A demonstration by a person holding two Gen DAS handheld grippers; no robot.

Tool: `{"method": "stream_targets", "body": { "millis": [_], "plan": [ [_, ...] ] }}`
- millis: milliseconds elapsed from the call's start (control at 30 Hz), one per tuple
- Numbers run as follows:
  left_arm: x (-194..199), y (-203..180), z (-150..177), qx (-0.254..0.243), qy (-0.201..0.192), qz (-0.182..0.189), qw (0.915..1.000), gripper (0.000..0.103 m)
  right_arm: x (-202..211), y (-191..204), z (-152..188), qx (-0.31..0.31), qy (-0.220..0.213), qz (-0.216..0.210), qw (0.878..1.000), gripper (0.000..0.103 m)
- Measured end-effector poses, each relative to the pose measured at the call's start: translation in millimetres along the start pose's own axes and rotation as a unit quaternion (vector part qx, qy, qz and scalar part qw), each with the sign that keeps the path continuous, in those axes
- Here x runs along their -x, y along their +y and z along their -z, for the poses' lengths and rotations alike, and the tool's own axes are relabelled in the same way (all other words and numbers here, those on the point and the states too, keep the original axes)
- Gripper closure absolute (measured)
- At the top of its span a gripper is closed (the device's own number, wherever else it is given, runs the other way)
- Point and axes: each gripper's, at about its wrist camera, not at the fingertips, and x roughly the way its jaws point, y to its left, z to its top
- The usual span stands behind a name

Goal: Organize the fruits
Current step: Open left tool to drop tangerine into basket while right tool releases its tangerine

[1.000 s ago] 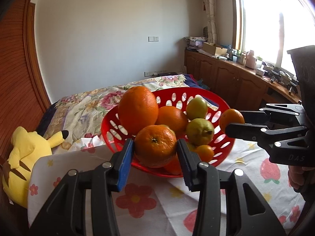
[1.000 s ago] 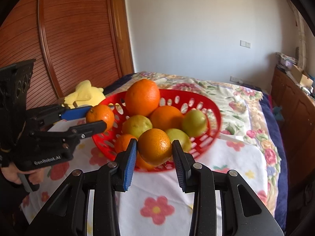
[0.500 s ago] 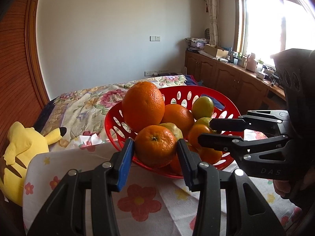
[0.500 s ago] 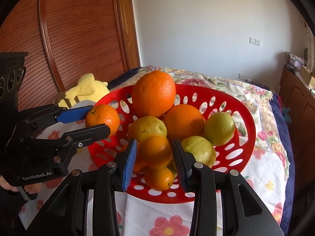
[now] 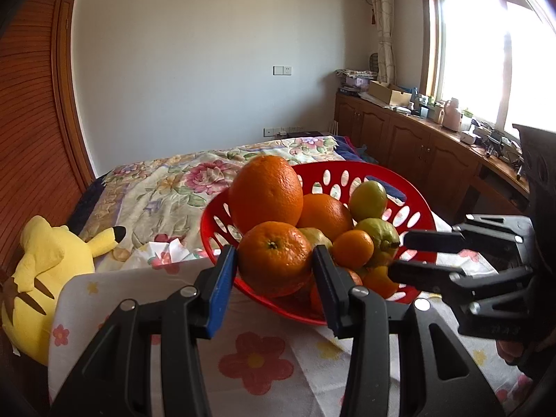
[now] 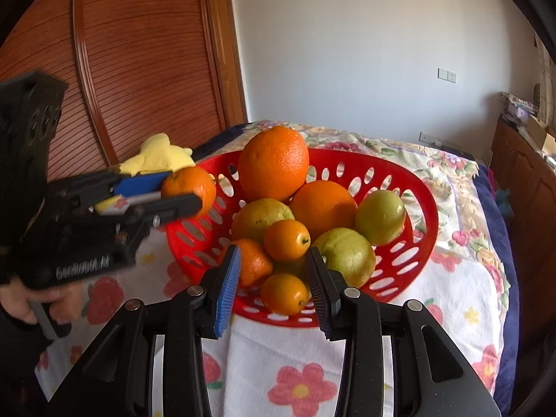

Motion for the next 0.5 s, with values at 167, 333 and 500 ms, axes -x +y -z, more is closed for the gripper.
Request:
{"method": "stream_targets", "body": {
  "millis": [167,333,500],
  "plan": [
    [-11,1,-11,-0.007,0.008,-0.014,0.9998,0.060,6,0,2,-0.002,-0.003,0.001,1.000,0.064],
    [-25,0,-11,-0.008,0.027,-0.017,0.9995,0.057,16,2,4,0.001,-0.005,0.003,1.000,0.064],
    [-20,-3,-7,-0.006,0.024,-0.025,0.9994,0.052,22,4,7,-0.002,-0.008,0.005,1.000,0.064]
  ]
}}
